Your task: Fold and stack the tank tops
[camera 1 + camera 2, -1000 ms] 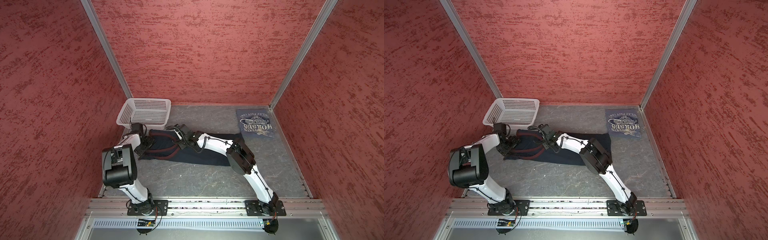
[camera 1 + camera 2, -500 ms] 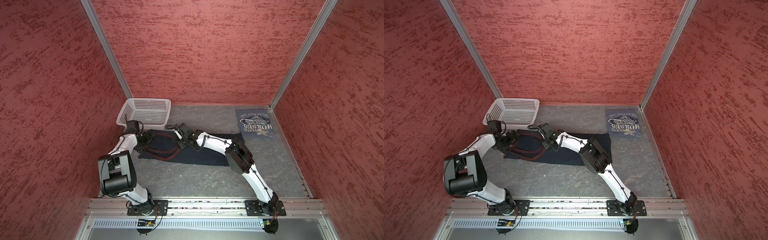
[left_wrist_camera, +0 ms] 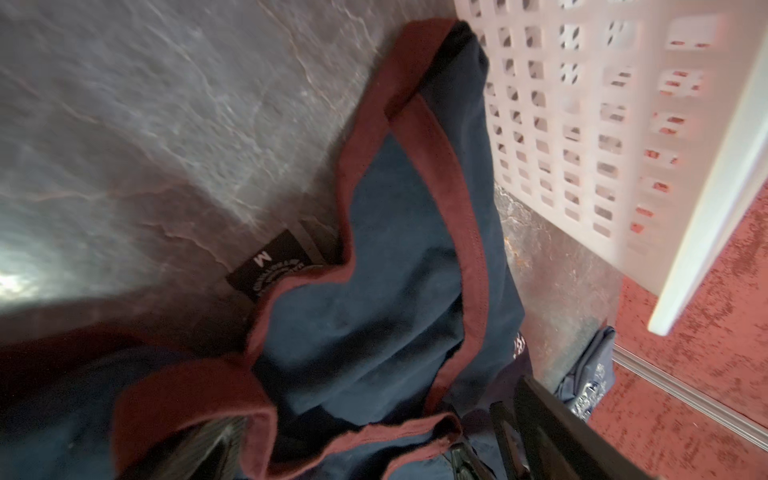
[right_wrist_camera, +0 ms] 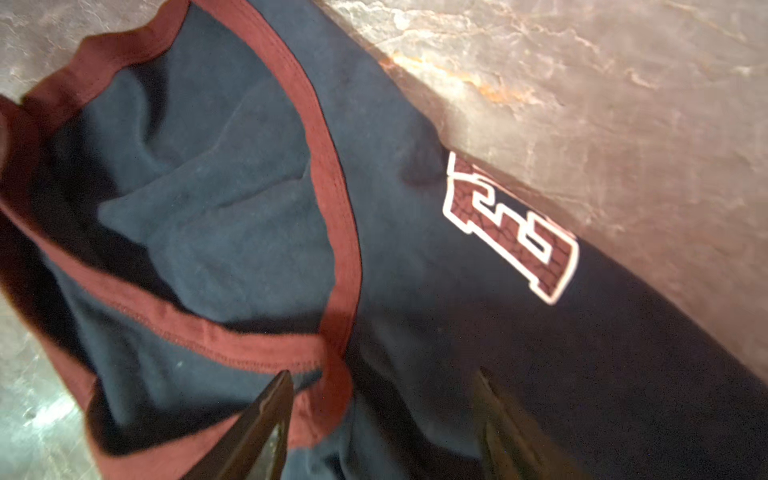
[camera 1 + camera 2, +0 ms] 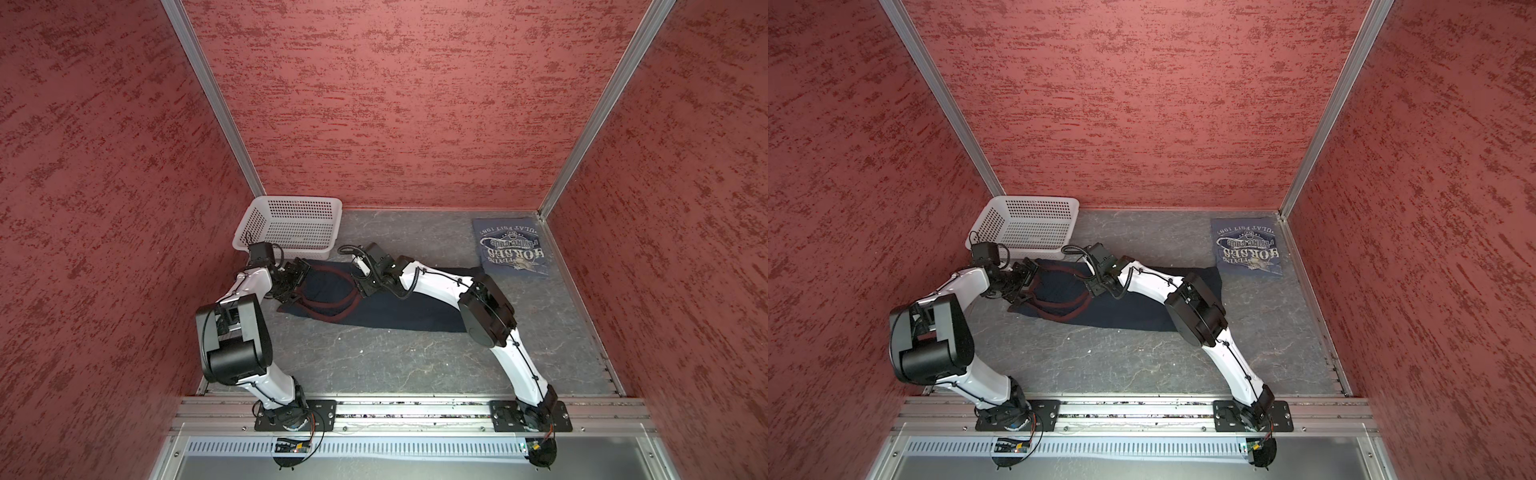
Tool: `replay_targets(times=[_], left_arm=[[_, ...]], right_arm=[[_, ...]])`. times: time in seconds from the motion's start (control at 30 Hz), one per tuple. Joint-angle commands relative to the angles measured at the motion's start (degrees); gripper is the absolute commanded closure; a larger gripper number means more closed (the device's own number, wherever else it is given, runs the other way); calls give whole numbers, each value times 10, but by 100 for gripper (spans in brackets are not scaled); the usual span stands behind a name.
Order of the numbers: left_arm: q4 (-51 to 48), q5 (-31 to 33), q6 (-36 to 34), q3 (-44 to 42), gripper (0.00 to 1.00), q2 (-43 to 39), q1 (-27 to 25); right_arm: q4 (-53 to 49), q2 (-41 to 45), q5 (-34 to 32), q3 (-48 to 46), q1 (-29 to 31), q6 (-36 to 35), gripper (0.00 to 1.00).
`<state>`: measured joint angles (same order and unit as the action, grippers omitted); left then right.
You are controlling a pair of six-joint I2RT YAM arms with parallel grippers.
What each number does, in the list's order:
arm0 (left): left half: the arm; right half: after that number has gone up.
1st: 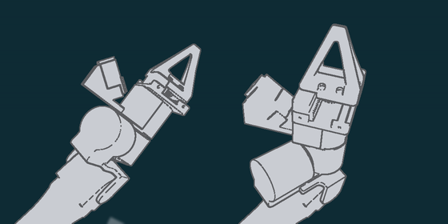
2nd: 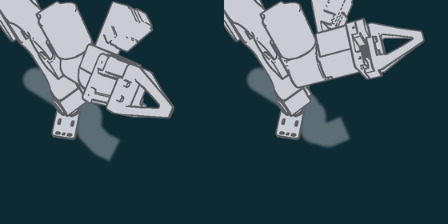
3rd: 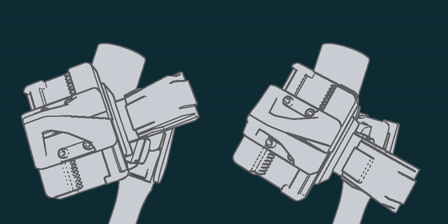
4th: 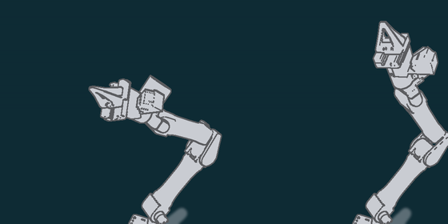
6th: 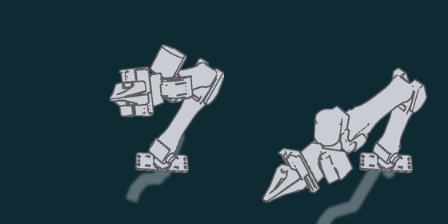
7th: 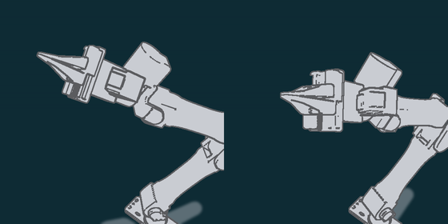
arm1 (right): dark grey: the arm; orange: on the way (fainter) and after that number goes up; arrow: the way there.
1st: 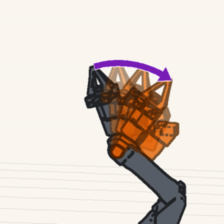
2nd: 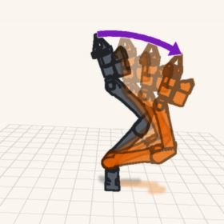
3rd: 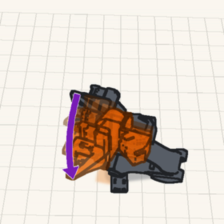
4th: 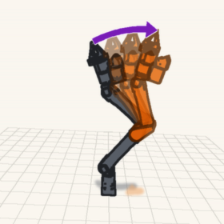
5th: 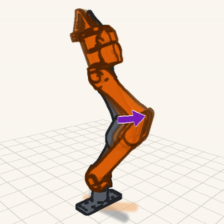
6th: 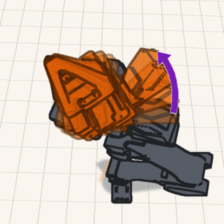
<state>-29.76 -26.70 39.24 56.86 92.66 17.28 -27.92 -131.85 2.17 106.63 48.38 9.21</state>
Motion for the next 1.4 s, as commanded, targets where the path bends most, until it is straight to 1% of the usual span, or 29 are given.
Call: replay_targets(times=[0.0,0.1,0.2,0.23,0.27,0.3,0.37,0.43,0.53,0.67,0.77,0.83,1.0,1.17,1.3,1.37], left_arm=[[25,-46,7,-8,0,-4,-2],[54,-92,15,-11,0,-5,-1],[53,-94,21,-13,0,-20,-4],[46,-88,22,-15,0,-28,-4],[29,-66,22,-16,0,-39,-4],[15,-36,23,-18,0,-49,-4],[-16,45,29,-28,0,-75,2],[-21,74,34,-41,3,-81,17],[-30,100,30,-39,6,-63,27],[-43,103,8,-11,7,-33,19],[-54,103,1,-1,5,-37,-3],[-60,98,2,-8,0,-49,-17],[-55,92,19,-49,0,-94,-27],[-71,94,22,-50,0,-120,-50],[-89,126,35,-61,0,-153,-71],[-82,139,49,-88,6,-182,-72]], right_arm=[[27,49,2,-28,-9,13,29],[46,76,5,-61,-15,19,28],[55,99,-2,-91,-21,22,27],[57,107,-5,-101,-24,24,27],[60,115,-8,-111,-28,28,27],[62,121,-10,-121,-32,31,27],[74,140,-13,-145,-39,36,27],[83,157,-14,-164,-43,40,27],[87,177,-18,-182,-45,45,28],[87,207,-22,-205,-45,52,27],[89,228,-32,-223,-46,57,27],[88,240,-42,-236,-47,58,27],[88,261,-52,-266,-52,66,27],[92,274,-52,-284,-54,71,27],[94,281,-53,-296,-55,72,27],[94,288,-57,-306,-54,72,27]])
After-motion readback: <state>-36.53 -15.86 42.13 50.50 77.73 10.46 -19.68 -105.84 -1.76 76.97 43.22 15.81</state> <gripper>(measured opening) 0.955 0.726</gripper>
